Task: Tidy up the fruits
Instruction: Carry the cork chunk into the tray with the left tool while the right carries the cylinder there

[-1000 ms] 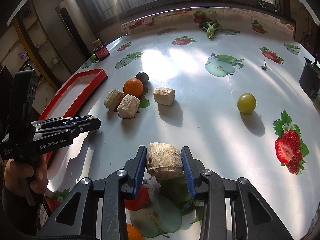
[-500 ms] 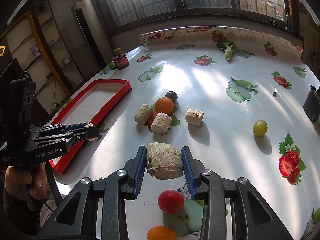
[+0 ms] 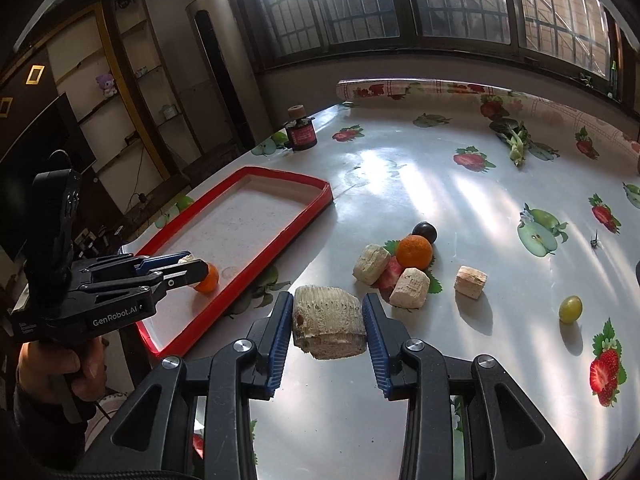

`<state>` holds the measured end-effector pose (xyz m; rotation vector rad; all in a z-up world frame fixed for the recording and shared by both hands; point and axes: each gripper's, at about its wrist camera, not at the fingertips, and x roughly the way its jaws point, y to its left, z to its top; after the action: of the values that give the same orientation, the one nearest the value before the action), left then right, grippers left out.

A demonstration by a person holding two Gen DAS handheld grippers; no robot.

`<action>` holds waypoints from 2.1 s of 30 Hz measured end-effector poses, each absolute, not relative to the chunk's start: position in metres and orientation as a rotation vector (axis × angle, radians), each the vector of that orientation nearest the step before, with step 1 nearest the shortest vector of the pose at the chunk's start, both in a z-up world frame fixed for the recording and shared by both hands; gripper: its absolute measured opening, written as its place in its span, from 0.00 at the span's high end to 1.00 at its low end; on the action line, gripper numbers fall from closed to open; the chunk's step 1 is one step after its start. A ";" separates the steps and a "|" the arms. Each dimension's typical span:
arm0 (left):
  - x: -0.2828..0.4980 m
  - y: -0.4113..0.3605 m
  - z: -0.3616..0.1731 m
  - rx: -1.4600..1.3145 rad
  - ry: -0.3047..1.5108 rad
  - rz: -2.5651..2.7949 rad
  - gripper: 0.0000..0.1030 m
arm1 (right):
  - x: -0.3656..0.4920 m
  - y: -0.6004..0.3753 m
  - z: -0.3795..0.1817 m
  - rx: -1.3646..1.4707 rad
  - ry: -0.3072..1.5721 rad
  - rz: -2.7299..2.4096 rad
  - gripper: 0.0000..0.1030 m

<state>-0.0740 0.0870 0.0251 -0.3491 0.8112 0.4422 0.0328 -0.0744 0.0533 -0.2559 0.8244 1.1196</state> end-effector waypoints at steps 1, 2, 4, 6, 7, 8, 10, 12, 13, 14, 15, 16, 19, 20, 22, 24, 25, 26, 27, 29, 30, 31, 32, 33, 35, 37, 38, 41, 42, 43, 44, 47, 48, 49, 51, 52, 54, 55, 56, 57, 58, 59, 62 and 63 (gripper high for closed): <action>-0.077 0.090 0.025 -0.350 0.810 0.452 0.79 | 0.030 -0.070 0.053 -0.258 0.823 1.128 0.65; -0.080 0.093 0.026 -0.350 0.808 0.460 0.79 | 0.028 -0.065 0.053 -0.262 0.824 1.137 0.65; -0.086 0.098 0.026 -0.356 0.804 0.475 0.79 | 0.023 -0.057 0.052 -0.269 0.828 1.155 0.65; -0.091 0.103 0.026 -0.364 0.802 0.487 0.79 | 0.018 -0.049 0.052 -0.278 0.827 1.171 0.65; -0.093 0.106 0.025 -0.368 0.800 0.492 0.79 | 0.015 -0.046 0.052 -0.284 0.826 1.179 0.65; -0.095 0.107 0.025 -0.371 0.799 0.495 0.79 | 0.013 -0.043 0.052 -0.288 0.826 1.185 0.65; -0.098 0.111 0.024 -0.376 0.797 0.504 0.79 | 0.009 -0.037 0.052 -0.294 0.824 1.196 0.65; -0.101 0.115 0.023 -0.383 0.795 0.507 0.79 | 0.005 -0.031 0.052 -0.300 0.823 1.207 0.65; -0.102 0.116 0.023 -0.385 0.794 0.509 0.79 | 0.003 -0.028 0.052 -0.303 0.822 1.210 0.65; -0.103 0.117 0.023 -0.387 0.793 0.511 0.79 | 0.003 -0.026 0.052 -0.306 0.823 1.214 0.65; -0.104 0.119 0.023 -0.390 0.792 0.511 0.79 | 0.002 -0.023 0.052 -0.309 0.822 1.218 0.65; -0.104 0.120 0.022 -0.392 0.793 0.512 0.79 | 0.001 -0.021 0.052 -0.312 0.822 1.221 0.65; -0.106 0.124 0.021 -0.398 0.793 0.515 0.79 | -0.002 -0.015 0.051 -0.320 0.823 1.233 0.65; -0.107 0.125 0.020 -0.400 0.794 0.516 0.79 | -0.003 -0.013 0.051 -0.325 0.823 1.235 0.65; -0.108 0.127 0.019 -0.405 0.794 0.516 0.79 | -0.004 -0.009 0.051 -0.328 0.824 1.238 0.65; -0.108 0.129 0.018 -0.407 0.797 0.517 0.79 | -0.006 -0.006 0.050 -0.331 0.826 1.242 0.65; -0.108 0.130 0.018 -0.409 0.798 0.517 0.79 | -0.006 -0.005 0.050 -0.333 0.826 1.243 0.65; -0.108 0.131 0.017 -0.411 0.799 0.517 0.79 | -0.007 -0.003 0.049 -0.335 0.828 1.246 0.65; -0.109 0.132 0.017 -0.412 0.799 0.518 0.79 | -0.007 -0.001 0.049 -0.336 0.830 1.247 0.65; -0.109 0.135 0.016 -0.417 0.801 0.520 0.79 | -0.007 0.003 0.047 -0.340 0.833 1.250 0.65; -0.109 0.136 0.015 -0.417 0.802 0.521 0.79 | -0.006 0.005 0.046 -0.342 0.836 1.251 0.65; -0.109 0.138 0.015 -0.419 0.802 0.523 0.79 | -0.006 0.006 0.045 -0.343 0.838 1.253 0.65; -0.110 0.140 0.014 -0.422 0.804 0.525 0.79 | -0.006 0.008 0.044 -0.344 0.841 1.254 0.65; -0.110 0.142 0.013 -0.426 0.805 0.526 0.79 | -0.006 0.010 0.043 -0.347 0.844 1.256 0.65; -0.111 0.146 0.011 -0.433 0.808 0.530 0.79 | -0.005 0.015 0.041 -0.352 0.848 1.259 0.65; -0.111 0.150 0.010 -0.440 0.810 0.535 0.79 | -0.005 0.020 0.039 -0.355 0.853 1.263 0.65; -0.110 0.152 0.009 -0.443 0.811 0.537 0.78 | -0.005 0.024 0.038 -0.358 0.855 1.265 0.65; -0.109 0.158 0.007 -0.447 0.816 0.543 0.78 | -0.004 0.036 0.035 -0.368 0.858 1.273 0.65; -0.109 0.161 0.007 -0.447 0.817 0.545 0.78 | -0.003 0.041 0.034 -0.372 0.859 1.275 0.65; -0.109 0.163 0.007 -0.446 0.819 0.548 0.78 | -0.002 0.047 0.032 -0.375 0.862 1.276 0.65; -0.108 0.165 0.007 -0.446 0.820 0.551 0.78 | -0.001 0.052 0.031 -0.378 0.866 1.278 0.65; -0.107 0.173 0.006 -0.449 0.826 0.559 0.78 | 0.003 0.068 0.027 -0.386 0.872 1.286 0.65; -0.106 0.175 0.005 -0.450 0.828 0.561 0.78 | 0.004 0.074 0.026 -0.388 0.874 1.287 0.65; -0.105 0.178 0.004 -0.452 0.831 0.563 0.78 | 0.005 0.078 0.025 -0.390 0.877 1.289 0.65; -0.103 0.185 0.002 -0.462 0.838 0.564 0.78 | 0.007 0.088 0.022 -0.392 0.888 1.296 0.65; -0.102 0.187 0.001 -0.467 0.841 0.564 0.78 | 0.009 0.093 0.020 -0.395 0.892 1.296 0.65; -0.099 0.194 -0.003 -0.476 0.850 0.569 0.78 | 0.011 0.102 0.014 -0.407 0.904 1.292 0.65; -0.098 0.196 -0.005 -0.479 0.856 0.570 0.78 | 0.012 0.106 0.010 -0.411 0.911 1.290 0.65; -0.097 0.198 -0.008 -0.480 0.862 0.573 0.78 | 0.013 0.110 0.007 -0.417 0.919 1.288 0.65; -0.096 0.200 -0.010 -0.481 0.870 0.575 0.78 | 0.013 0.114 0.004 -0.422 0.924 1.287 0.65; -0.096 0.201 -0.013 -0.485 0.877 0.576 0.78 | 0.014 0.118 0.000 -0.427 0.930 1.287 0.65; -0.096 0.202 -0.015 -0.490 0.883 0.576 0.78 | 0.014 0.121 -0.003 -0.434 0.938 1.288 0.65; -0.096 0.203 -0.021 -0.497 0.898 0.575 0.78 | 0.013 0.128 -0.012 -0.454 0.947 1.287 0.65; -0.095 0.203 -0.022 -0.499 0.903 0.575 0.78 | 0.013 0.130 -0.014 -0.463 0.947 1.285 0.65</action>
<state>-0.0954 0.2028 -0.0225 -0.4993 0.9032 0.5752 0.0128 0.1295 -0.0139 -0.4625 0.9472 1.2846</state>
